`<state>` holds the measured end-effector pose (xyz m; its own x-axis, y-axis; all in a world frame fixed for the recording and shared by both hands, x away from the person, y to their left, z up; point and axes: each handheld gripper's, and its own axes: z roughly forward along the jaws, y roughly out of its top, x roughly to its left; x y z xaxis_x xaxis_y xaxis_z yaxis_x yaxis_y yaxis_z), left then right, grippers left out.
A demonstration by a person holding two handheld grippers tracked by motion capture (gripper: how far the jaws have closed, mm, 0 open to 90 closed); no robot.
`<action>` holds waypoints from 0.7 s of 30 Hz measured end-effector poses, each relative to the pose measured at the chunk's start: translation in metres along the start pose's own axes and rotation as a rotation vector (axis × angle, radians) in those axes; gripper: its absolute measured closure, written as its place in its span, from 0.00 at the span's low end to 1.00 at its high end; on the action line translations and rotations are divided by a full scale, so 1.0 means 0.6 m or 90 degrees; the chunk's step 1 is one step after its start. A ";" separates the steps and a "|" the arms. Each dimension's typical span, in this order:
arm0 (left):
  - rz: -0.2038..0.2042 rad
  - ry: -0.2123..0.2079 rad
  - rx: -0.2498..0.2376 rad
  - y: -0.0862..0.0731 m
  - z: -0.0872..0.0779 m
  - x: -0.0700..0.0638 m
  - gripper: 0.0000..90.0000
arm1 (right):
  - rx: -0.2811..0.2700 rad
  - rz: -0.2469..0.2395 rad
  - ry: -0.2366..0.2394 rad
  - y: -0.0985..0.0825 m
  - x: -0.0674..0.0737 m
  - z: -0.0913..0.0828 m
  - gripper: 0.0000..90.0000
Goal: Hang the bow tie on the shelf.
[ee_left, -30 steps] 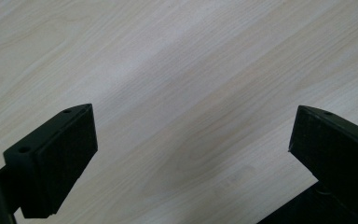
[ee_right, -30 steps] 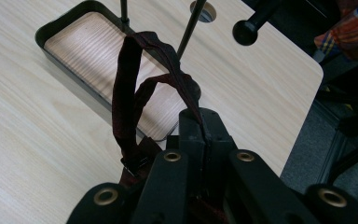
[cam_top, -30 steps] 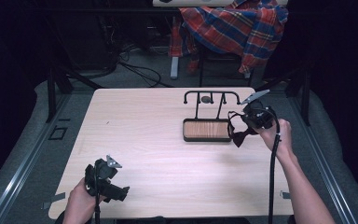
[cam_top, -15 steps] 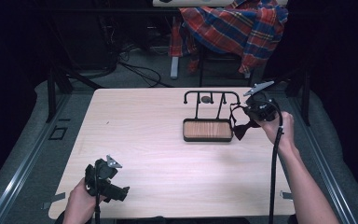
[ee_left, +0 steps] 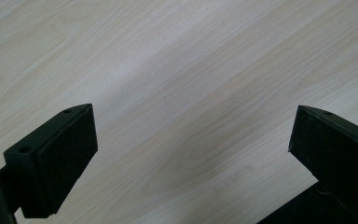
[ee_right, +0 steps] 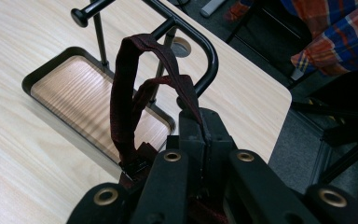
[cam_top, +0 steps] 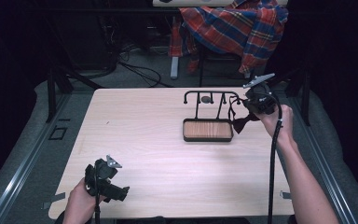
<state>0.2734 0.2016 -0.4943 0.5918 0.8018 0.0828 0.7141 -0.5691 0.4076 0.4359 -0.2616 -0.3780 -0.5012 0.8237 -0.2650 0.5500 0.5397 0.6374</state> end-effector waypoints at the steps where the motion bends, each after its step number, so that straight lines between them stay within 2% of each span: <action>1: 0.000 0.000 0.000 0.000 0.000 0.000 0.01 | 0.003 0.000 -0.001 0.001 -0.002 0.001 0.99; 12: 0.001 0.000 0.000 0.000 0.000 0.000 0.01 | 0.005 0.041 -0.008 0.003 -0.019 0.030 0.99; 21: 0.001 0.000 0.000 0.000 0.000 0.000 0.01 | 0.007 0.078 0.001 -0.004 -0.028 0.059 0.99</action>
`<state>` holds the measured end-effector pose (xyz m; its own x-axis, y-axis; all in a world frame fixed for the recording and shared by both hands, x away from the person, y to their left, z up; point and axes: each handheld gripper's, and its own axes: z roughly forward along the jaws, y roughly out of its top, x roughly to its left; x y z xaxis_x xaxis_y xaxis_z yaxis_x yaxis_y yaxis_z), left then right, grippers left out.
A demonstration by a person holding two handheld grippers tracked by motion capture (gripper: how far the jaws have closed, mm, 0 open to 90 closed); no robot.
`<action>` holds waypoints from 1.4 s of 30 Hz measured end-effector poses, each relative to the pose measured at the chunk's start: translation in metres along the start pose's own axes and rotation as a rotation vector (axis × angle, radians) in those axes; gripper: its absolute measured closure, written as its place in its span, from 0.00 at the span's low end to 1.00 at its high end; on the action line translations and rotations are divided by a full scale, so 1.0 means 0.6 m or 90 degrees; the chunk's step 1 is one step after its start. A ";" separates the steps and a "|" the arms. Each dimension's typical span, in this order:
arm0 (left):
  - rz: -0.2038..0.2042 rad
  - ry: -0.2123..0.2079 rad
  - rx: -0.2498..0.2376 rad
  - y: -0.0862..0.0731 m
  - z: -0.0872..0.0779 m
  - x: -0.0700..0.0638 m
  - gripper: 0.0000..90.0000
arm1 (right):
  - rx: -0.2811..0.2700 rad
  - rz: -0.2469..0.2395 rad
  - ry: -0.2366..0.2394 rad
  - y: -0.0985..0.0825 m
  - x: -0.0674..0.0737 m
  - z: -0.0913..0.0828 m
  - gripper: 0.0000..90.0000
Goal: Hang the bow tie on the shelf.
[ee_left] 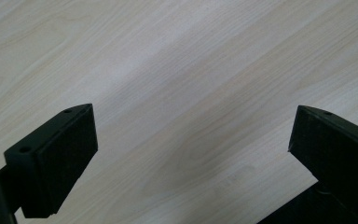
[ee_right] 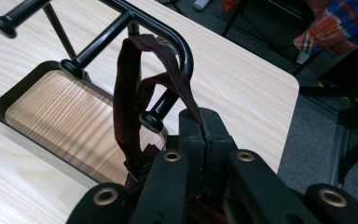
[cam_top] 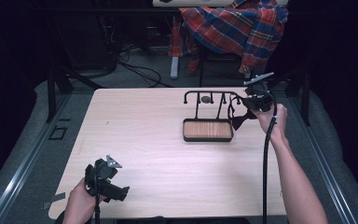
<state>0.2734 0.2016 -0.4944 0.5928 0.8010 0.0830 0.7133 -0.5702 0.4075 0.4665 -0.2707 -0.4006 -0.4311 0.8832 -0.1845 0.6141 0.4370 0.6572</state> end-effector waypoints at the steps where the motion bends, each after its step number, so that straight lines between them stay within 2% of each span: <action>1: 0.000 0.000 0.000 0.000 0.000 0.000 0.01 | 0.000 0.006 0.001 -0.001 -0.001 0.003 0.99; 16: 0.002 0.002 0.001 0.000 0.000 -0.001 0.01 | 0.012 0.038 0.013 -0.021 -0.009 0.031 0.98; 23: 0.003 0.004 0.002 0.000 0.001 -0.001 0.01 | 0.019 0.063 0.052 -0.034 -0.011 0.045 0.97; 31: 0.002 0.004 0.002 0.001 0.001 -0.002 0.01 | 0.027 0.076 0.071 -0.045 -0.014 0.056 0.95; 40: 0.003 0.001 -0.002 0.000 0.000 -0.001 0.01 | 0.020 0.089 0.079 -0.050 -0.019 0.052 0.85; 42: 0.003 0.002 0.000 0.000 0.000 -0.002 0.01 | 0.017 0.092 0.078 -0.050 -0.020 0.049 0.79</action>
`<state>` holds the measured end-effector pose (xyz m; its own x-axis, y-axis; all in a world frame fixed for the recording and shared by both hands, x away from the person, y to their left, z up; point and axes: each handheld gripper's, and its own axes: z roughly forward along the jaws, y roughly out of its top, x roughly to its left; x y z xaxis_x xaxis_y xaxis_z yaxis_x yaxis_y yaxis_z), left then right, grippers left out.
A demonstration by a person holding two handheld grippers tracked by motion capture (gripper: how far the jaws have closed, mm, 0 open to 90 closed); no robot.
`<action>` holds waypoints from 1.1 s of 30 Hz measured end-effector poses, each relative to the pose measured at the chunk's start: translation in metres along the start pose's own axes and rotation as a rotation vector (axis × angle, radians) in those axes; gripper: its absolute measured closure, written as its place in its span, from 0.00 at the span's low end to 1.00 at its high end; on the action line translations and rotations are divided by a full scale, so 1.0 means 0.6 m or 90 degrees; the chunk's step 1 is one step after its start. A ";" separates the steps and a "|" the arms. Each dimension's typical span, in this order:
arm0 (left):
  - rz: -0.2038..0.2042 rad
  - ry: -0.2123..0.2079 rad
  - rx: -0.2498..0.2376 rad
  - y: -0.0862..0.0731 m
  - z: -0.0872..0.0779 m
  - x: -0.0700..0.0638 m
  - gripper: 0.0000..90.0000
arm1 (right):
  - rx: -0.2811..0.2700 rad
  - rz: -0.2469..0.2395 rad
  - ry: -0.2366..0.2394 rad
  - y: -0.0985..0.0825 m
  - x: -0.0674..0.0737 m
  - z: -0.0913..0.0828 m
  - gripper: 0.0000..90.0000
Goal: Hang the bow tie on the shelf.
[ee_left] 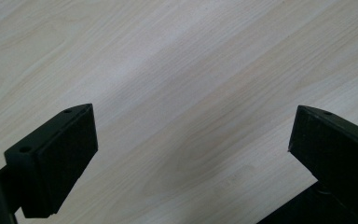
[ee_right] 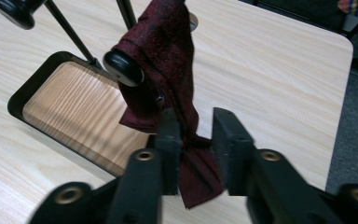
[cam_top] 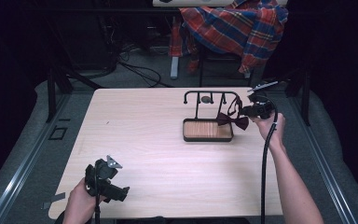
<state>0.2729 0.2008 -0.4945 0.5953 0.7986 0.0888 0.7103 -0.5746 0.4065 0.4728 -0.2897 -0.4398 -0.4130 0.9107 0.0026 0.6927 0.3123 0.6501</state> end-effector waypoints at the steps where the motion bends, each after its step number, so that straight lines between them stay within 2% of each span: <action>1: 0.000 0.001 0.000 0.000 0.000 0.000 0.01 | 0.002 0.001 -0.002 0.000 0.000 -0.002 0.77; 9: 0.000 0.003 0.001 0.000 -0.001 -0.002 0.01 | -0.003 -0.006 0.007 -0.004 -0.001 -0.028 0.59; 17: 0.000 0.004 0.001 0.001 0.000 -0.002 0.01 | 0.030 -0.055 0.015 -0.018 0.010 -0.057 0.49; 23: -0.001 0.004 0.002 0.001 0.000 -0.002 0.01 | 0.018 -0.064 0.027 -0.030 0.021 -0.078 0.40; 24: -0.001 0.004 0.002 0.001 0.000 -0.002 0.01 | 0.027 -0.072 0.039 -0.037 0.030 -0.086 0.36; 33: 0.000 0.004 0.001 0.001 -0.001 -0.002 0.01 | 0.028 -0.098 0.065 -0.056 0.063 -0.103 0.29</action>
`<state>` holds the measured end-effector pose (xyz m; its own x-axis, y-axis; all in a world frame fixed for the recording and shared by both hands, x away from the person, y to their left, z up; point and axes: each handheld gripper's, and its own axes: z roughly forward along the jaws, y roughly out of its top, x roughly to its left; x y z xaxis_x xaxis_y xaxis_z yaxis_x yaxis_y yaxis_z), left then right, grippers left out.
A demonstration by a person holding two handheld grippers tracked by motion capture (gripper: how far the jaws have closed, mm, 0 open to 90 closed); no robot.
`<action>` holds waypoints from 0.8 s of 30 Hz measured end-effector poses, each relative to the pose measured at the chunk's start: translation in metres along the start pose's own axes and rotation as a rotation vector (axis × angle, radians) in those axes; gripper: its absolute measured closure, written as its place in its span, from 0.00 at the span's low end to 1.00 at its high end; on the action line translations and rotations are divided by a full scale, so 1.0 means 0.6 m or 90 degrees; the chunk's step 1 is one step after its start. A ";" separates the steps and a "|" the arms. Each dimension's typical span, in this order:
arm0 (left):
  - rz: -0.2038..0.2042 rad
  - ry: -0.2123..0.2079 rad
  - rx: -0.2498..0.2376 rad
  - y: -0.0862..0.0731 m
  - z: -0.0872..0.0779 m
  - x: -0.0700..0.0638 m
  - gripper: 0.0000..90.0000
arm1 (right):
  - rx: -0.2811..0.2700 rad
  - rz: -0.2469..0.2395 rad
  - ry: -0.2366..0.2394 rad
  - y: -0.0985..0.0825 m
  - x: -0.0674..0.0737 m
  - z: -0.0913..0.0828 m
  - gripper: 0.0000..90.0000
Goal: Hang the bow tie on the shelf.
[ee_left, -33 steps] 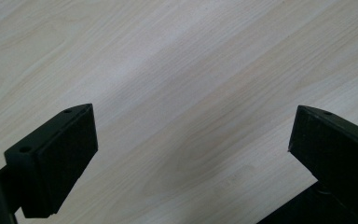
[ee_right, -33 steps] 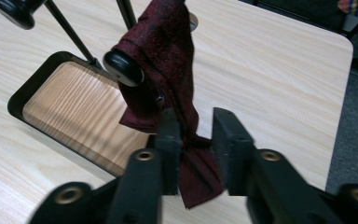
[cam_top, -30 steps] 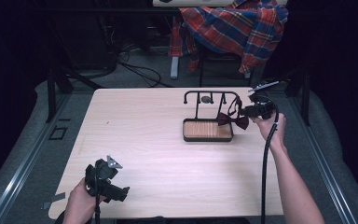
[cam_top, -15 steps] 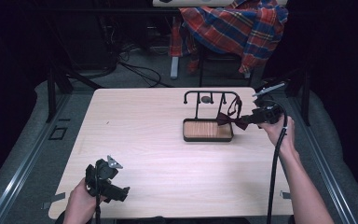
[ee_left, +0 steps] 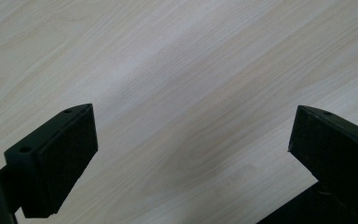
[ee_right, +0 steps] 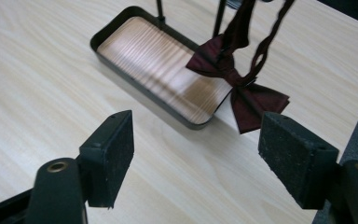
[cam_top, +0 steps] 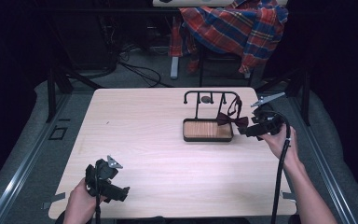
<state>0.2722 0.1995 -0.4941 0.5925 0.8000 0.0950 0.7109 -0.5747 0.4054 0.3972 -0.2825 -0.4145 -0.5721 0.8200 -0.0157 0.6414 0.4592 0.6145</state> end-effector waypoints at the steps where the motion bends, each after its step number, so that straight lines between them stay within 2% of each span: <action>1: -0.001 0.000 0.000 0.000 0.000 0.000 0.01 | 0.001 -0.006 0.001 -0.002 0.003 -0.002 0.28; 6: -0.001 0.001 0.001 0.000 0.001 0.000 0.01 | 0.015 -0.035 0.025 -0.018 0.026 -0.002 0.23; 7: 0.000 0.001 0.002 0.000 0.001 0.000 0.01 | 0.026 -0.044 0.039 -0.023 0.032 0.002 0.21; 9: 0.000 0.000 0.000 0.000 0.000 0.000 0.01 | 0.045 -0.057 0.042 -0.033 0.044 0.012 0.18; 10: 0.000 0.001 0.000 0.000 0.000 0.000 0.01 | 0.067 -0.073 0.042 -0.040 0.051 0.018 0.17; 13: -0.002 0.001 0.001 0.000 0.001 0.000 0.01 | 0.095 -0.090 0.050 -0.057 0.068 0.036 0.15; 15: -0.001 0.001 0.002 0.000 0.001 0.000 0.01 | 0.110 -0.098 0.056 -0.069 0.075 0.052 0.10; 18: 0.001 0.002 0.002 0.000 0.001 0.000 0.01 | 0.162 -0.116 0.063 -0.087 0.081 0.074 0.06; 21: 0.000 0.001 0.002 0.000 0.001 0.000 0.01 | 0.191 -0.123 0.065 -0.103 0.088 0.092 0.05; 23: 0.001 0.002 0.001 0.000 0.000 0.000 0.01 | 0.189 -0.123 0.064 -0.112 0.094 0.099 0.08; 24: 0.000 0.002 0.000 0.000 0.001 -0.001 0.01 | 0.202 -0.139 0.052 -0.111 0.094 0.098 0.09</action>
<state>0.2722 0.1989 -0.4943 0.5915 0.8003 0.0987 0.7104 -0.5751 0.4057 0.3518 -0.2467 -0.5027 -0.7428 0.6678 -0.0487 0.6191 0.7127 0.3297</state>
